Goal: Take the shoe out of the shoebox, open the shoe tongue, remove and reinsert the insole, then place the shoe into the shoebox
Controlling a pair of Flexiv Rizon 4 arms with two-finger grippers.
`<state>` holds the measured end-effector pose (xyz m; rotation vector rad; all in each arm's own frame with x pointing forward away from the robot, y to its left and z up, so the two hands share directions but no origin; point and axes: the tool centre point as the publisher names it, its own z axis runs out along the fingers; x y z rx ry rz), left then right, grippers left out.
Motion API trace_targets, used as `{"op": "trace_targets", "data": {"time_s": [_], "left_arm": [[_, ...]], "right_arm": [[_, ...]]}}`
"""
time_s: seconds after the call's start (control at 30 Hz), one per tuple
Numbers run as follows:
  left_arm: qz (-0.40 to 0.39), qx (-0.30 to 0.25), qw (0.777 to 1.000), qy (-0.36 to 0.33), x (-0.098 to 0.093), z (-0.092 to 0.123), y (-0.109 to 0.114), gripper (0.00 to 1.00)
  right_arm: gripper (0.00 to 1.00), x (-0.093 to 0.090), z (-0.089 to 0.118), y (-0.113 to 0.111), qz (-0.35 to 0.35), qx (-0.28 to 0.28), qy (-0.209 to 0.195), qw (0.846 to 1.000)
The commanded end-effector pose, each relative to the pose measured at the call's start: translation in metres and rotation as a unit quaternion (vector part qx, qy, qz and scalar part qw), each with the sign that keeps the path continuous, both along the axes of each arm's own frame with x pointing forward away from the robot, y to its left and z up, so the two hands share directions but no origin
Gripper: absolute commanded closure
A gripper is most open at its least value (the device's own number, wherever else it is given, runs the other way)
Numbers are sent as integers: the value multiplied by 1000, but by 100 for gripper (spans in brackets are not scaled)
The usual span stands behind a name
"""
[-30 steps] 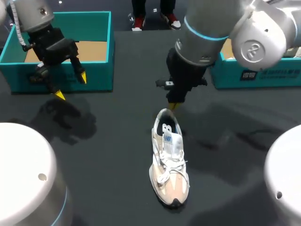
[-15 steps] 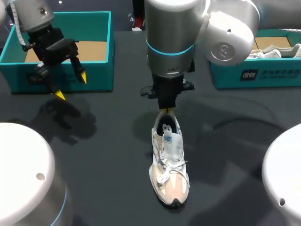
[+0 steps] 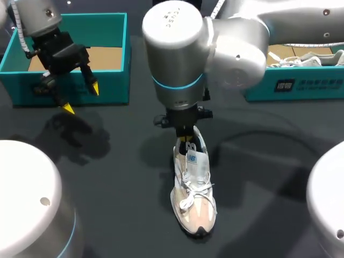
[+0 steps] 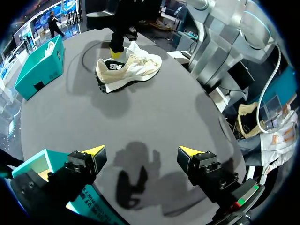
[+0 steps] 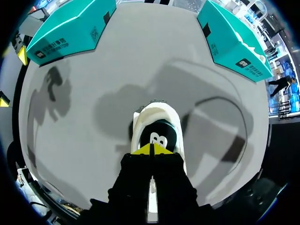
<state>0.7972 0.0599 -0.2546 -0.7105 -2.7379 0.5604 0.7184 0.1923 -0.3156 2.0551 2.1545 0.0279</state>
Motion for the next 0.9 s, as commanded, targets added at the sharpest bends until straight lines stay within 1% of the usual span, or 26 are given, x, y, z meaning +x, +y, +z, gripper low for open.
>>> {"op": "trace_targets", "data": {"time_s": [0.03,0.27,0.53,0.6,0.77,0.9], "left_arm": [[0,1,1000,-1,-1,0,0,0],[0,1,1000,-1,-1,0,0,0],[0,1,1000,-1,-1,0,0,0],[0,1,1000,-1,-1,0,0,0],[0,1,1000,-1,-1,0,0,0],[0,1,1000,-1,-1,0,0,0]], "right_arm": [[100,-1,-14,5,-7,-21,0,1000],[100,1,-32,-4,-13,-36,-4,999],[100,6,-54,-11,-15,-48,14,999],[100,6,-53,-11,-16,-50,13,999],[100,0,-33,-14,-25,-84,-7,996],[100,-1,-29,-19,-28,-111,-1,993]]}}
